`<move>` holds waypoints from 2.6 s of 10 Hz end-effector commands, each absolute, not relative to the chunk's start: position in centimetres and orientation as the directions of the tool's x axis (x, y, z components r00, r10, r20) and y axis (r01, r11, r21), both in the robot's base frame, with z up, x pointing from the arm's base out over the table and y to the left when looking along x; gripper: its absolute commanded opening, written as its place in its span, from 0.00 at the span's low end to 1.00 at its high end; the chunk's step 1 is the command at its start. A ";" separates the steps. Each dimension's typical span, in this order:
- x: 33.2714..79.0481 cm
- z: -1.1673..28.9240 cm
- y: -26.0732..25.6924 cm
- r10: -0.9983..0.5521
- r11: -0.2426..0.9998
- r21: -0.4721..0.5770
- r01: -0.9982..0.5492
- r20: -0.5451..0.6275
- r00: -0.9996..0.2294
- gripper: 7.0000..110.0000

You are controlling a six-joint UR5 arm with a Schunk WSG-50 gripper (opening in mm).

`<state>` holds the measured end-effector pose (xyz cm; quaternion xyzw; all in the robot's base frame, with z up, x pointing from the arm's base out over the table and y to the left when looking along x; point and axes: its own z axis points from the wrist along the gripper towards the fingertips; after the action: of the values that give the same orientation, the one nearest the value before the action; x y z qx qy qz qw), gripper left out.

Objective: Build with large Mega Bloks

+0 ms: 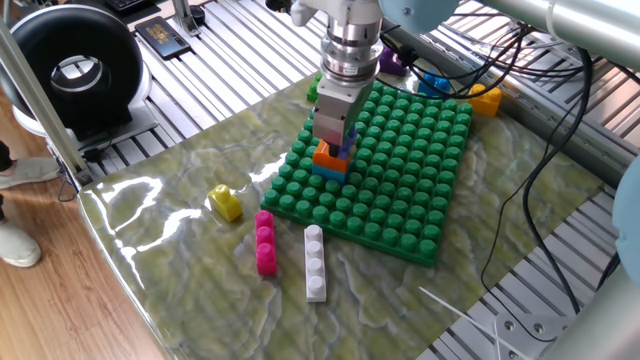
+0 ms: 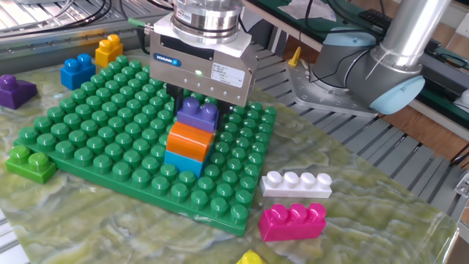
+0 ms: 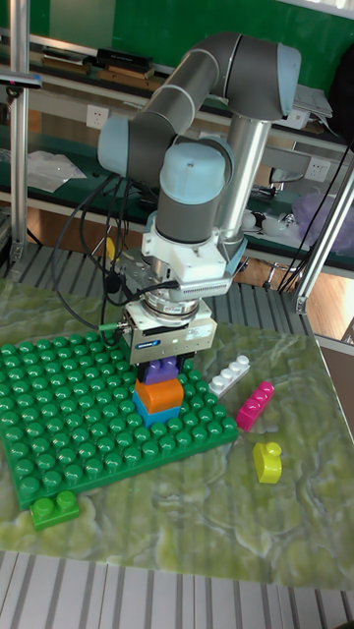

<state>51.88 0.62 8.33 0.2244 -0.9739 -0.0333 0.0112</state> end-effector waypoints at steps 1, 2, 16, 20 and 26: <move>52.0 8.0 0.8 -0.424 0.903 0.083 -0.422 0.000 -0.906 0.00; 51.9 7.9 0.5 -0.424 0.903 0.079 -0.422 0.003 -0.906 0.00; 52.4 13.4 1.1 -0.459 0.888 0.032 -0.458 0.030 -0.888 0.79; 55.5 14.4 -0.5 -0.271 0.962 -0.059 -0.267 -0.087 -0.959 0.79; 56.2 14.0 -2.3 -0.230 0.971 -0.091 -0.222 -0.086 -0.969 0.00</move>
<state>55.51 -1.97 14.09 0.1300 -0.9897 0.0438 -0.0400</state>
